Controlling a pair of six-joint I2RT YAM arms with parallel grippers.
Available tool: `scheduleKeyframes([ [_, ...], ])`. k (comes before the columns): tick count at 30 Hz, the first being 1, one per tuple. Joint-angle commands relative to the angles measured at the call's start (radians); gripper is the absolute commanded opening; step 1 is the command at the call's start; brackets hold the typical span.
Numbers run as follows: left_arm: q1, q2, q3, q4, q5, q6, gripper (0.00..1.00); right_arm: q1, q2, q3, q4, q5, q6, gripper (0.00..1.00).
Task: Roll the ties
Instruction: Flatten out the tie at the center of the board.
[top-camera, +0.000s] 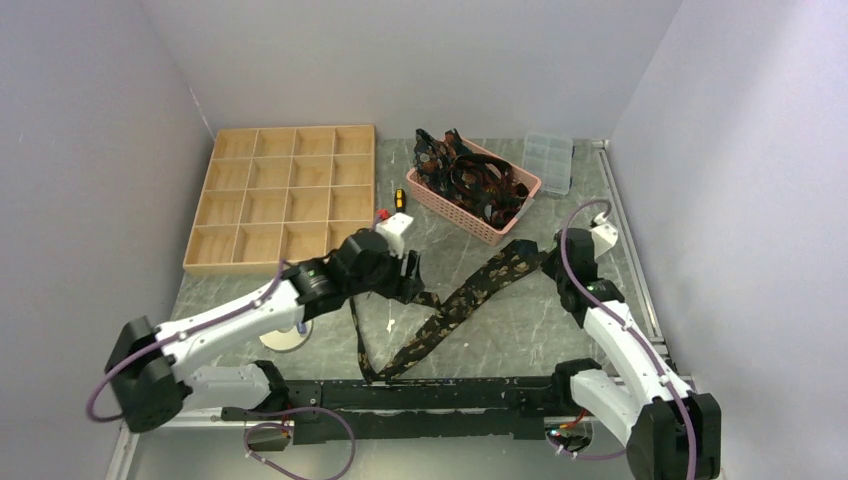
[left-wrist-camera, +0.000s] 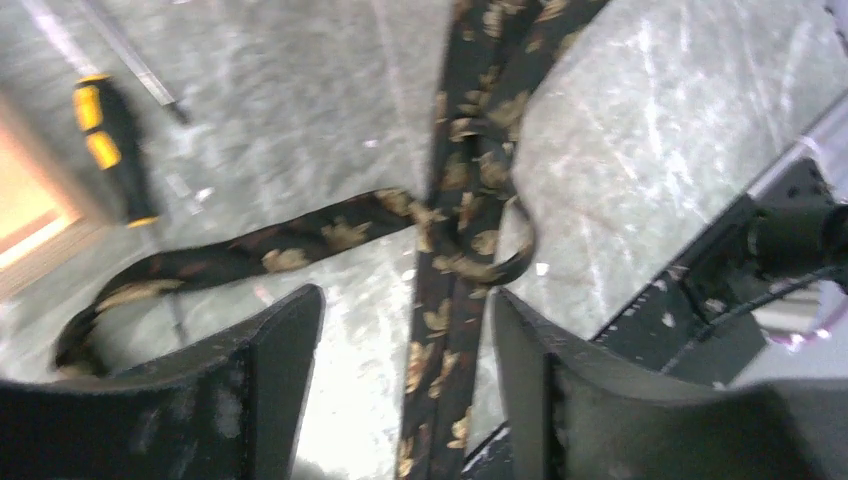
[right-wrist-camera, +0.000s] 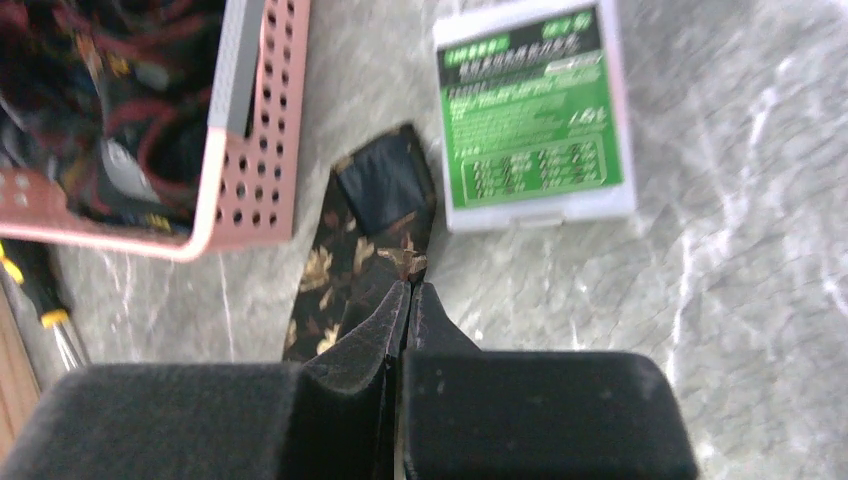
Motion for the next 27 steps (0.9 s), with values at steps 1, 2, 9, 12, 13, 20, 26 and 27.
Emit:
scheduleKeyframes([
  [1, -0.008, -0.154, -0.115, -0.056, -0.254, -0.083, 0.78, -0.053, 0.013, 0.119, -0.037, 0.096, -0.009, 0.0],
  [2, -0.015, -0.188, -0.134, -0.082, -0.3, -0.108, 0.84, -0.059, 0.027, 0.132, -0.048, 0.115, -0.002, 0.0],
  [9, -0.13, -0.336, -0.205, -0.389, -0.629, -0.443, 0.94, -0.132, 0.066, 0.157, -0.045, 0.151, 0.042, 0.0],
  [12, -0.138, -0.351, -0.228, -0.46, -0.635, -0.59, 0.94, -0.152, 0.099, 0.187, -0.035, 0.156, 0.033, 0.0],
  [13, -0.137, -0.36, -0.24, -0.473, -0.634, -0.62, 0.94, -0.157, 0.116, 0.201, -0.032, 0.152, 0.028, 0.0],
  [20, -0.137, -0.348, -0.266, -0.358, -0.584, -0.49, 0.94, -0.125, 0.13, 0.23, -0.021, -0.028, -0.069, 0.67],
  [26, -0.136, -0.185, -0.22, -0.356, -0.541, -0.432, 0.94, 0.097, 0.082, 0.261, -0.103, -0.033, -0.115, 0.96],
  [27, -0.134, -0.158, -0.221, -0.335, -0.531, -0.423, 0.94, 0.133, 0.098, 0.26, -0.105, -0.074, -0.113, 0.96],
])
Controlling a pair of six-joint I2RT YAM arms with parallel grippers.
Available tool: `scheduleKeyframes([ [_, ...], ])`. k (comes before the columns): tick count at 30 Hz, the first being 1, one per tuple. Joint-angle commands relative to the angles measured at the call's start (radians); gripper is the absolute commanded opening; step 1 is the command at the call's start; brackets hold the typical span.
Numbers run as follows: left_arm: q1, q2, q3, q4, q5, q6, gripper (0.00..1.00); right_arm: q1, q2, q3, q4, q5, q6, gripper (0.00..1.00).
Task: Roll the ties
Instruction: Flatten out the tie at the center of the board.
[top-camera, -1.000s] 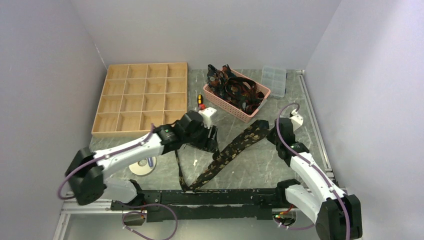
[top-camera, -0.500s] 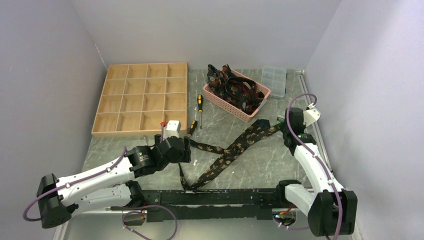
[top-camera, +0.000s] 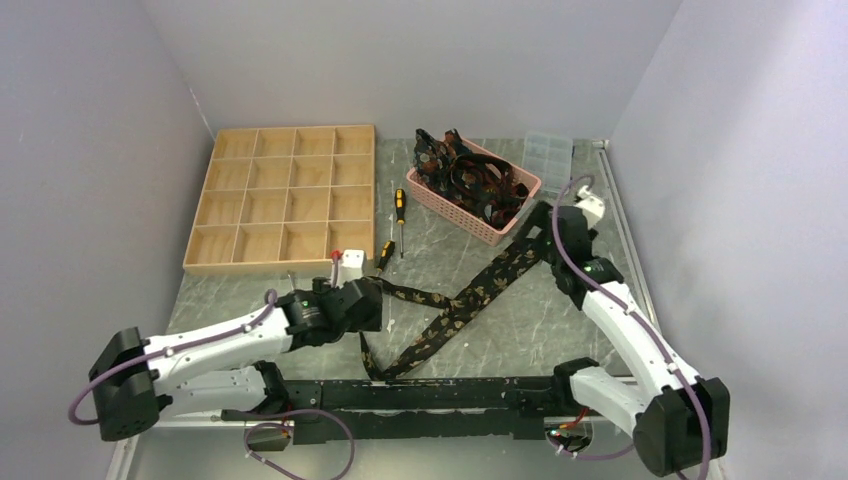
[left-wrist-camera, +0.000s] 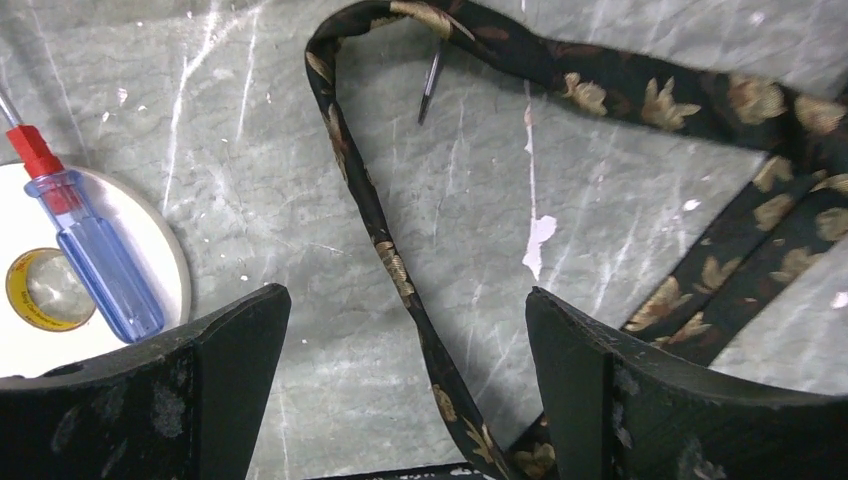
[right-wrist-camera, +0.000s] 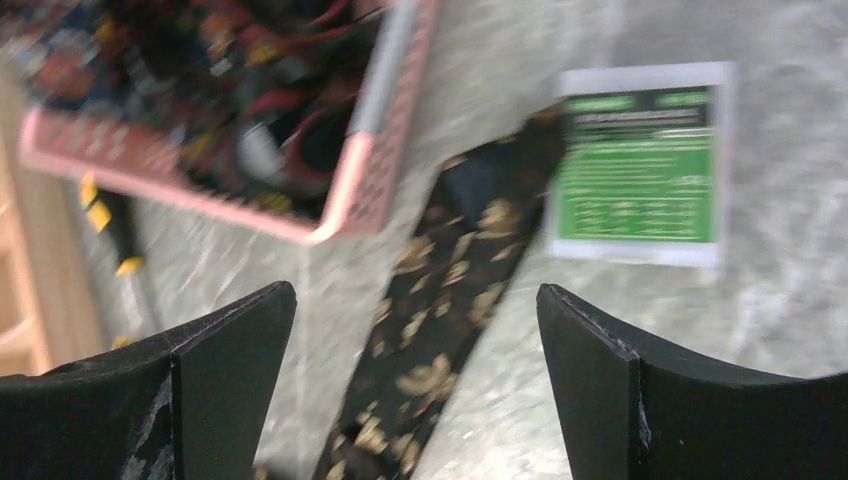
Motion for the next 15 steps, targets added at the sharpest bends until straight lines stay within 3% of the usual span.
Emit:
scheduleKeyframes([
  [1, -0.001, 0.101, 0.029, 0.051, 0.025, 0.039, 0.92, 0.124, 0.027, 0.038, -0.019, -0.123, -0.037, 0.96],
  [3, 0.0, 0.158, 0.036, 0.053, 0.024, 0.025, 0.9, 0.157, 0.055, 0.005, 0.003, -0.216, -0.033, 0.95],
  [7, 0.015, 0.204, -0.02, 0.118, 0.043, 0.008, 0.77, 0.204, 0.076, -0.075, 0.055, -0.259, 0.003, 0.91],
  [10, 0.06, 0.243, -0.062, 0.189, 0.098, 0.008, 0.62, 0.212, 0.103, -0.104, 0.092, -0.268, 0.007, 0.88],
  [13, 0.068, 0.294, -0.062, 0.212, 0.087, 0.003, 0.51, 0.217, 0.135, -0.114, 0.123, -0.26, 0.008, 0.86],
  [15, 0.067, 0.333, -0.041, 0.194, 0.056, 0.001, 0.38, 0.217, 0.166, -0.109, 0.137, -0.239, 0.006, 0.85],
])
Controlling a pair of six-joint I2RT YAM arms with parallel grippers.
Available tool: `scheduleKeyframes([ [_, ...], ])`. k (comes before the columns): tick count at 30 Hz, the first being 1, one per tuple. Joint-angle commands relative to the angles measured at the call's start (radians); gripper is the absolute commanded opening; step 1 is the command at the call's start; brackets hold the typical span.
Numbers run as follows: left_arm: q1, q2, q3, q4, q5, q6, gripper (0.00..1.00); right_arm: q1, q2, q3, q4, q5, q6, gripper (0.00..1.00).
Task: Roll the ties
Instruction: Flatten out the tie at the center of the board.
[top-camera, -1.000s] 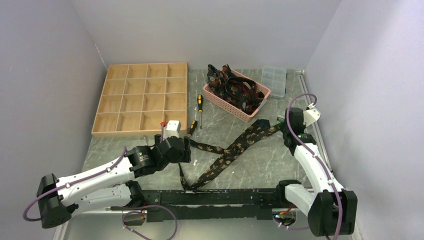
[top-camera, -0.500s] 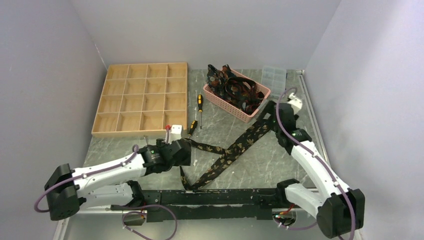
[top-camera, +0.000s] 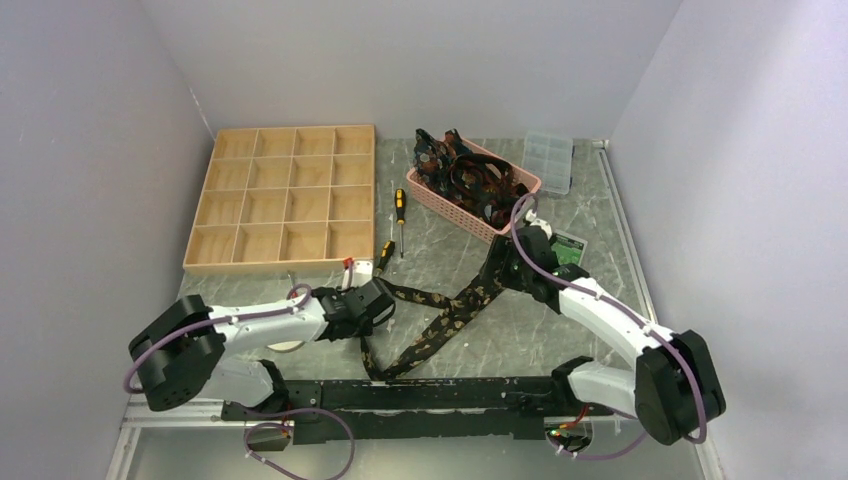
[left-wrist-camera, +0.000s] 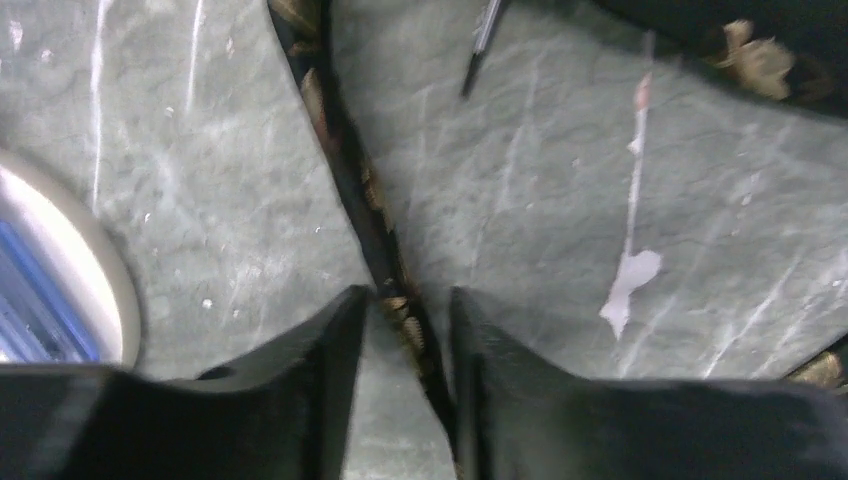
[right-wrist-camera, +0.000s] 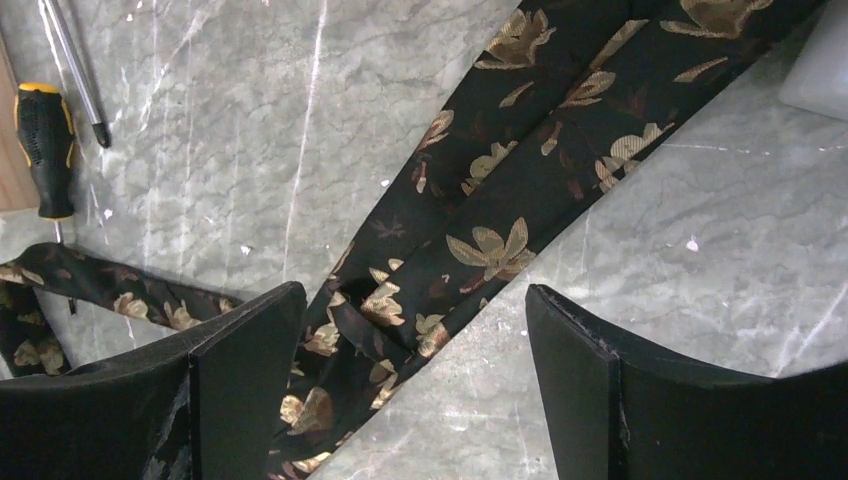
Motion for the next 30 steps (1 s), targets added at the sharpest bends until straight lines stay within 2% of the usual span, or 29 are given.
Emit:
scheduleKeyframes([
  [1, 0.002, 0.063, 0.036, 0.02, -0.037, -0.02, 0.29, 0.005, 0.055, 0.013, 0.101, 0.029, 0.013, 0.84],
  [3, 0.002, 0.068, 0.063, -0.042, -0.113, -0.055, 0.09, 0.004, 0.113, 0.033, 0.096, 0.089, 0.019, 0.81],
  [4, -0.001, 0.053, 0.069, -0.069, -0.155, -0.078, 0.04, -0.005, 0.143, 0.044, 0.096, 0.111, 0.025, 0.8],
  [8, -0.043, -0.109, 0.057, -0.081, -0.377, -0.096, 0.03, -0.122, 0.232, 0.028, 0.159, 0.062, 0.097, 0.76],
  [11, -0.099, -0.302, -0.022, 0.088, -0.509, 0.082, 0.03, -0.179, 0.247, 0.008, 0.2, 0.051, 0.113, 0.75],
  [16, -0.108, -0.597, -0.233, 0.549, -0.449, 0.465, 0.03, -0.209, 0.208, 0.03, 0.18, 0.058, 0.093, 0.76],
  [19, -0.109, -0.704, -0.341, 0.722, -0.361, 0.556, 0.03, -0.211, 0.186, 0.033, 0.162, 0.063, 0.082, 0.77],
  [23, -0.129, -0.802, -0.406, 0.755, -0.281, 0.551, 0.03, -0.212, 0.227, 0.033, 0.165, 0.073, 0.066, 0.75],
  [27, -0.172, -0.845, -0.404, 0.688, -0.3, 0.529, 0.03, -0.22, 0.353, 0.11, 0.132, 0.091, 0.066, 0.73],
  [30, -0.196, -0.851, -0.393, 0.638, -0.355, 0.526, 0.03, -0.267, 0.434, 0.136, 0.129, 0.063, 0.102, 0.61],
])
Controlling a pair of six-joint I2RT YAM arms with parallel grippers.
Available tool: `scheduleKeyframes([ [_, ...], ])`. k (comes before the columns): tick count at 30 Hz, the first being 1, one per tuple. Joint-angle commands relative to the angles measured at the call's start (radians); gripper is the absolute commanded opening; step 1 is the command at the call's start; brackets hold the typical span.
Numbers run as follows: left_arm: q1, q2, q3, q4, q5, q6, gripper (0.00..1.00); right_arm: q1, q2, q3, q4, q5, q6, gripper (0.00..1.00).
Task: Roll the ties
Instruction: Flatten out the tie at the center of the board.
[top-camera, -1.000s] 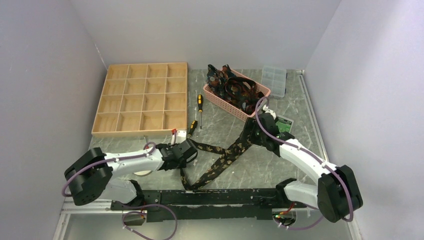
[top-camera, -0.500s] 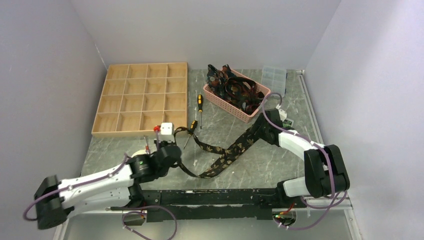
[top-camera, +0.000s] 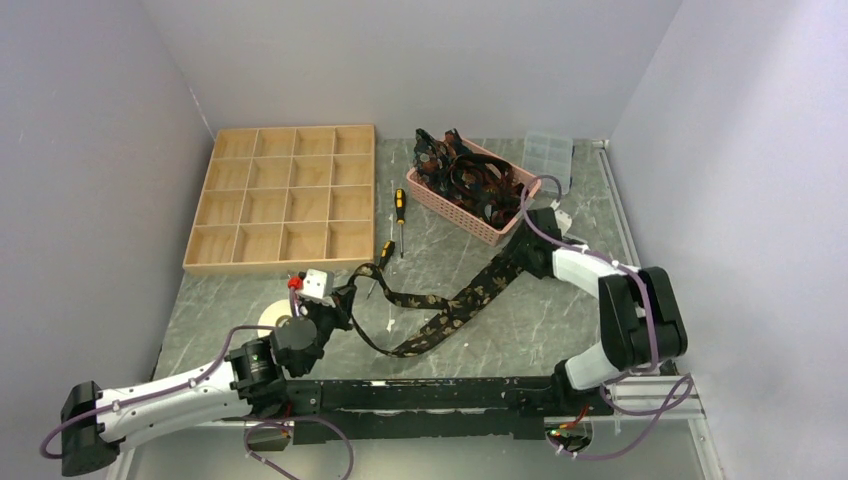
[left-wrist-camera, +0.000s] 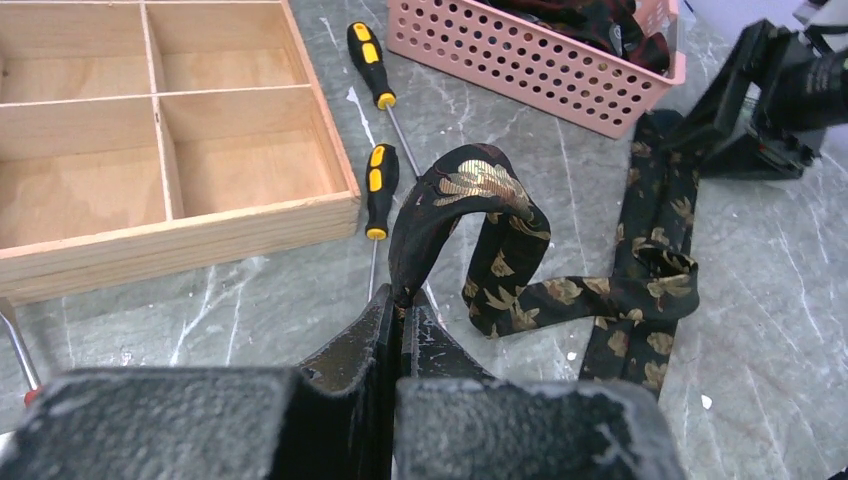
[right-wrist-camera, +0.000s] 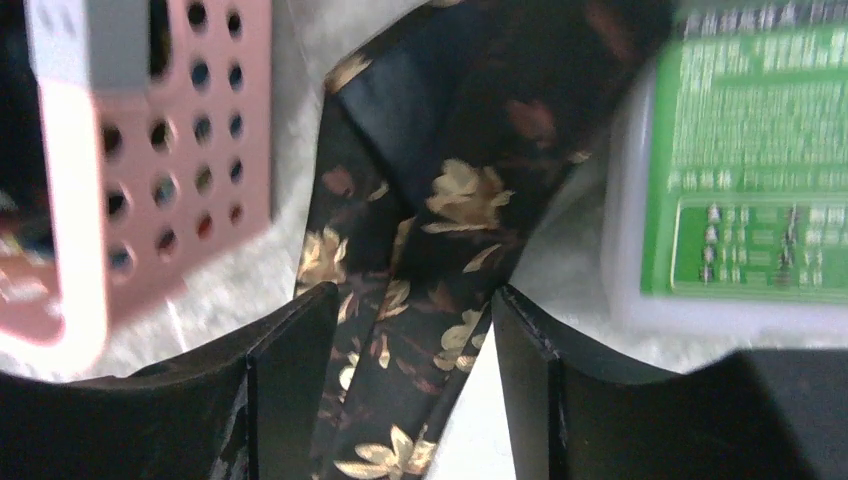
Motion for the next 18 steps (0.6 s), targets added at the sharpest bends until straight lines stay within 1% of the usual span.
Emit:
scheduleKeyframes([
  [1, -0.035, -0.015, 0.024, -0.009, -0.057, 0.019, 0.03, -0.078, 0.114, 0.041, -0.001, -0.021, 0.048, 0.58],
  [4, -0.035, -0.026, 0.012, -0.026, -0.088, 0.008, 0.03, -0.157, 0.165, 0.043, 0.005, -0.053, 0.068, 0.55],
  [6, -0.035, -0.039, -0.006, -0.023, -0.089, 0.013, 0.03, -0.197, 0.174, 0.041, 0.01, -0.069, 0.078, 0.5],
  [7, -0.036, -0.047, -0.013, -0.03, -0.091, 0.009, 0.03, -0.244, 0.177, 0.04, 0.011, -0.081, 0.08, 0.5],
  [10, -0.037, -0.064, -0.032, -0.03, -0.076, 0.022, 0.03, -0.3, 0.19, 0.052, -0.001, -0.084, 0.078, 0.47],
  [12, -0.037, -0.063, -0.039, 0.001, -0.033, 0.069, 0.03, -0.333, 0.194, 0.055, -0.001, -0.074, 0.084, 0.45],
  [14, -0.04, -0.047, -0.031, 0.033, 0.022, 0.114, 0.03, -0.354, 0.182, 0.053, 0.012, -0.064, 0.082, 0.45],
  [15, -0.042, -0.032, -0.023, 0.045, 0.044, 0.134, 0.03, -0.356, 0.168, 0.055, 0.017, -0.061, 0.073, 0.47],
  [18, -0.062, 0.027, 0.007, 0.067, 0.07, 0.181, 0.03, -0.307, 0.086, 0.062, 0.009, -0.032, 0.068, 0.59],
])
